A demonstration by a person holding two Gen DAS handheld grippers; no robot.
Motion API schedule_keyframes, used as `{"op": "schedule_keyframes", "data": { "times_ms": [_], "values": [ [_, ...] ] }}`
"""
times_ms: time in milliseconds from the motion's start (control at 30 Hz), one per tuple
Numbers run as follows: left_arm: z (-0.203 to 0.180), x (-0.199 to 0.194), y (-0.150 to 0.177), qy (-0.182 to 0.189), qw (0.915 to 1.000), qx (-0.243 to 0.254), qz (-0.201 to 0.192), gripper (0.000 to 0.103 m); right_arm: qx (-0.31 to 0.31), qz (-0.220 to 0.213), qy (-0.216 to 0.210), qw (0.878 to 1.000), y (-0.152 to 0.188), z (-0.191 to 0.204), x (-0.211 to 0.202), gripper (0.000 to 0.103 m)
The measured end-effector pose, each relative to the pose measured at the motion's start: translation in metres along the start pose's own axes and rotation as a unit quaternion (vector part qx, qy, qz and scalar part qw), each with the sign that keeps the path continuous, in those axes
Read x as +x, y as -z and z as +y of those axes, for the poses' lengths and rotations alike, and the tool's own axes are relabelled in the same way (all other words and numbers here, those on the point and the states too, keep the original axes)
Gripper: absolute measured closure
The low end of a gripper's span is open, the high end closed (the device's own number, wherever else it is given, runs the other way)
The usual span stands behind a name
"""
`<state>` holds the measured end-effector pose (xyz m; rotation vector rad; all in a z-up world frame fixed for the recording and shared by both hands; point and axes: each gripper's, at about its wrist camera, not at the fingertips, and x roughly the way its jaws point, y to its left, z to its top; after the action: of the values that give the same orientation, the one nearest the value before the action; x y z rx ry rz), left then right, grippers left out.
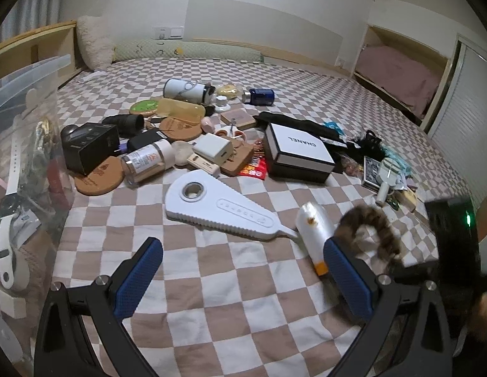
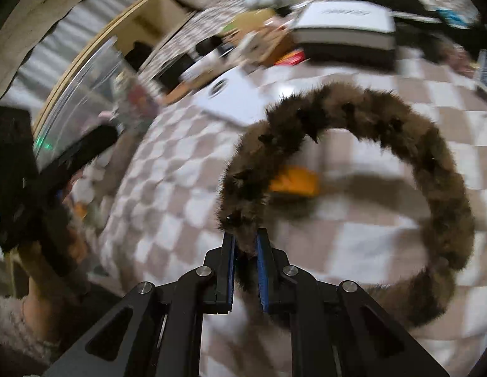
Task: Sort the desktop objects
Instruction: 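Grasp the brown furry headband with the right gripper and lift it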
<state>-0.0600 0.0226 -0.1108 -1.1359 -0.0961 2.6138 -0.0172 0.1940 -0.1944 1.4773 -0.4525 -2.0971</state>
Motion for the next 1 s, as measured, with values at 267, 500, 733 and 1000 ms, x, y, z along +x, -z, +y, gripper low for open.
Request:
{"op": "schedule_keyframes", "data": {
  "times_ms": [267,500,733,1000],
  "values": [
    [0.009,-0.006,0.001,-0.013,0.9999,0.001,-0.009,0.001,-0.044,-0.006,0.006,0.999,0.004,0.026,0.01,0.089],
    [0.004,-0.002,0.005,-0.019,0.9997,0.018,-0.005,0.001,-0.037,-0.05,0.062,0.996,-0.002,0.018,-0.025,0.014],
    [-0.006,0.003,0.007,-0.018,0.9994,0.03,0.002,0.001,0.039,-0.098,0.154,0.983,-0.017,-0.033,-0.075,0.014],
    [-0.017,0.009,0.011,-0.013,0.9988,0.045,0.012,0.0,0.11,-0.079,0.237,0.962,-0.014,-0.093,-0.082,0.014]
  ]
}}
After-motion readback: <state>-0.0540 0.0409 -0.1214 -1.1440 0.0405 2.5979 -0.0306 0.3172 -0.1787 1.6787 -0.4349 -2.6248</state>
